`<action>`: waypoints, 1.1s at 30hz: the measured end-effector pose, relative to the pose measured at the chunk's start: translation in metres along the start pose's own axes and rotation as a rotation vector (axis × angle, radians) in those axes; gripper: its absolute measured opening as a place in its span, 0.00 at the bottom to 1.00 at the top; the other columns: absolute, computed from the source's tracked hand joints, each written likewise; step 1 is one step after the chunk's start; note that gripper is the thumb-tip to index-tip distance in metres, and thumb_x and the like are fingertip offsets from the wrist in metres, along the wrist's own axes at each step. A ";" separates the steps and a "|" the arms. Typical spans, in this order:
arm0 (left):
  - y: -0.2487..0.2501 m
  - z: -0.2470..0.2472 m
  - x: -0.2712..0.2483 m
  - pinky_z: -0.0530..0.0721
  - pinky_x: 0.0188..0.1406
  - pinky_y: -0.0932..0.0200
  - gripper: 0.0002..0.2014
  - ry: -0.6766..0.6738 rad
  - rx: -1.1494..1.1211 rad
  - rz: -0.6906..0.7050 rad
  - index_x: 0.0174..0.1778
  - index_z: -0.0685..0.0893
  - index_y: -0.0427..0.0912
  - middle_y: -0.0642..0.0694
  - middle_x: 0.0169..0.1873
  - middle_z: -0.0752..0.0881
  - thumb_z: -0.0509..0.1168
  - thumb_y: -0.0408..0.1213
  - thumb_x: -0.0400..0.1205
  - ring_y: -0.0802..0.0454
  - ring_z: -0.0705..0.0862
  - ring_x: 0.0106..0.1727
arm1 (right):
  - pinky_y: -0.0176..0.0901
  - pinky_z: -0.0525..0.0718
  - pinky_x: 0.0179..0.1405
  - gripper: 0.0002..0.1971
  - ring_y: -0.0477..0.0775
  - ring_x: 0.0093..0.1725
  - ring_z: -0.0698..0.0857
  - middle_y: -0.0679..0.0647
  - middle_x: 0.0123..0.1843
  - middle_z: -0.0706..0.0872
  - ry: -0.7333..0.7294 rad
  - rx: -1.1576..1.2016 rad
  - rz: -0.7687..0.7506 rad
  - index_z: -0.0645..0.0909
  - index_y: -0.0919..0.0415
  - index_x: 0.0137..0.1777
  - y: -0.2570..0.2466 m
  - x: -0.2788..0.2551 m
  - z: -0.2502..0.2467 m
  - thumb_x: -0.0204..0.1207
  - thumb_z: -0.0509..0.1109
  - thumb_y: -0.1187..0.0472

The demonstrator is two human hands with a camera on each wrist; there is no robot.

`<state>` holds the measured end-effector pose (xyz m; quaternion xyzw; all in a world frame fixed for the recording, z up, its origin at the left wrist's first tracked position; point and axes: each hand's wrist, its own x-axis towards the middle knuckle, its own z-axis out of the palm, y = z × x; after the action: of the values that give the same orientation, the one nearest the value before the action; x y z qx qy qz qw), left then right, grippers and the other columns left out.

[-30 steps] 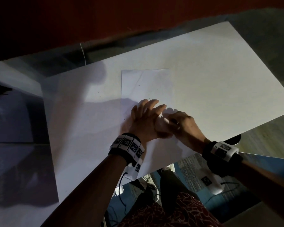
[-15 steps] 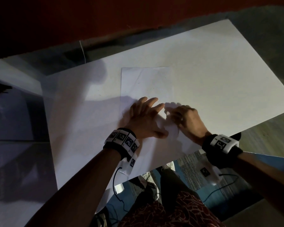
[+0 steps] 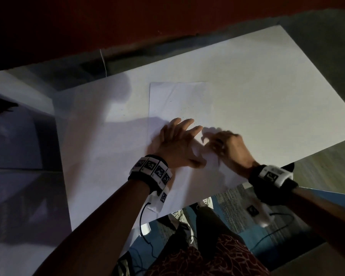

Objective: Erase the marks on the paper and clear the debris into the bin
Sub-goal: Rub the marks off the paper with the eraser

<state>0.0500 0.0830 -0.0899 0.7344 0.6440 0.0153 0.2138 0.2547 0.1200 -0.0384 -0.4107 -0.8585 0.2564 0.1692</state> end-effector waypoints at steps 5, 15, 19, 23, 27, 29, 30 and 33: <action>-0.005 0.006 0.000 0.44 0.85 0.35 0.61 0.026 -0.012 0.023 0.88 0.50 0.66 0.58 0.89 0.44 0.70 0.81 0.61 0.45 0.37 0.89 | 0.47 0.76 0.39 0.02 0.55 0.40 0.80 0.50 0.39 0.83 -0.098 -0.004 -0.016 0.84 0.60 0.43 -0.017 -0.015 0.012 0.76 0.71 0.66; -0.003 0.002 -0.001 0.39 0.84 0.40 0.60 -0.005 -0.043 0.020 0.89 0.50 0.65 0.58 0.89 0.42 0.72 0.78 0.64 0.48 0.34 0.88 | 0.36 0.68 0.38 0.04 0.57 0.38 0.81 0.53 0.39 0.85 -0.151 -0.019 -0.050 0.85 0.59 0.44 -0.017 -0.020 0.012 0.74 0.76 0.68; 0.003 -0.001 0.000 0.43 0.83 0.40 0.60 0.012 0.016 -0.017 0.87 0.51 0.65 0.59 0.88 0.44 0.70 0.79 0.62 0.48 0.37 0.88 | 0.34 0.76 0.44 0.09 0.51 0.43 0.83 0.49 0.47 0.89 0.013 0.024 0.074 0.88 0.57 0.49 0.002 0.005 -0.001 0.74 0.73 0.70; -0.006 0.009 0.000 0.43 0.84 0.38 0.61 0.045 0.000 0.043 0.89 0.52 0.64 0.56 0.89 0.45 0.71 0.79 0.62 0.44 0.38 0.89 | 0.32 0.66 0.37 0.06 0.50 0.37 0.76 0.49 0.36 0.83 -0.141 0.023 -0.028 0.84 0.58 0.42 -0.026 -0.015 0.013 0.73 0.75 0.69; 0.001 0.000 0.001 0.43 0.81 0.43 0.60 0.034 0.029 0.000 0.88 0.53 0.64 0.57 0.88 0.46 0.70 0.80 0.61 0.47 0.39 0.88 | 0.40 0.78 0.47 0.10 0.48 0.43 0.82 0.50 0.48 0.88 -0.015 0.020 0.067 0.87 0.55 0.53 0.001 0.008 0.003 0.76 0.71 0.67; -0.002 0.003 0.000 0.45 0.83 0.40 0.61 0.054 0.024 0.025 0.88 0.53 0.63 0.56 0.88 0.47 0.64 0.83 0.59 0.45 0.40 0.88 | 0.36 0.74 0.41 0.06 0.40 0.39 0.79 0.46 0.43 0.85 -0.044 0.072 0.123 0.86 0.55 0.50 -0.010 0.000 0.011 0.76 0.70 0.65; -0.005 0.007 0.000 0.46 0.84 0.38 0.61 0.061 0.022 0.042 0.88 0.53 0.63 0.55 0.88 0.47 0.62 0.84 0.59 0.43 0.41 0.89 | 0.36 0.72 0.38 0.03 0.41 0.37 0.76 0.49 0.39 0.83 -0.083 0.068 0.084 0.85 0.58 0.45 -0.023 -0.008 0.014 0.76 0.71 0.64; -0.005 0.007 0.001 0.47 0.84 0.37 0.61 0.047 0.041 0.033 0.88 0.52 0.63 0.56 0.89 0.46 0.66 0.83 0.61 0.42 0.40 0.89 | 0.33 0.67 0.39 0.03 0.48 0.39 0.77 0.52 0.40 0.85 -0.146 0.008 -0.048 0.85 0.60 0.43 -0.021 -0.009 0.007 0.75 0.70 0.65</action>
<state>0.0475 0.0824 -0.0985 0.7487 0.6367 0.0229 0.1831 0.2435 0.0995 -0.0320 -0.3693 -0.8772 0.2850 0.1139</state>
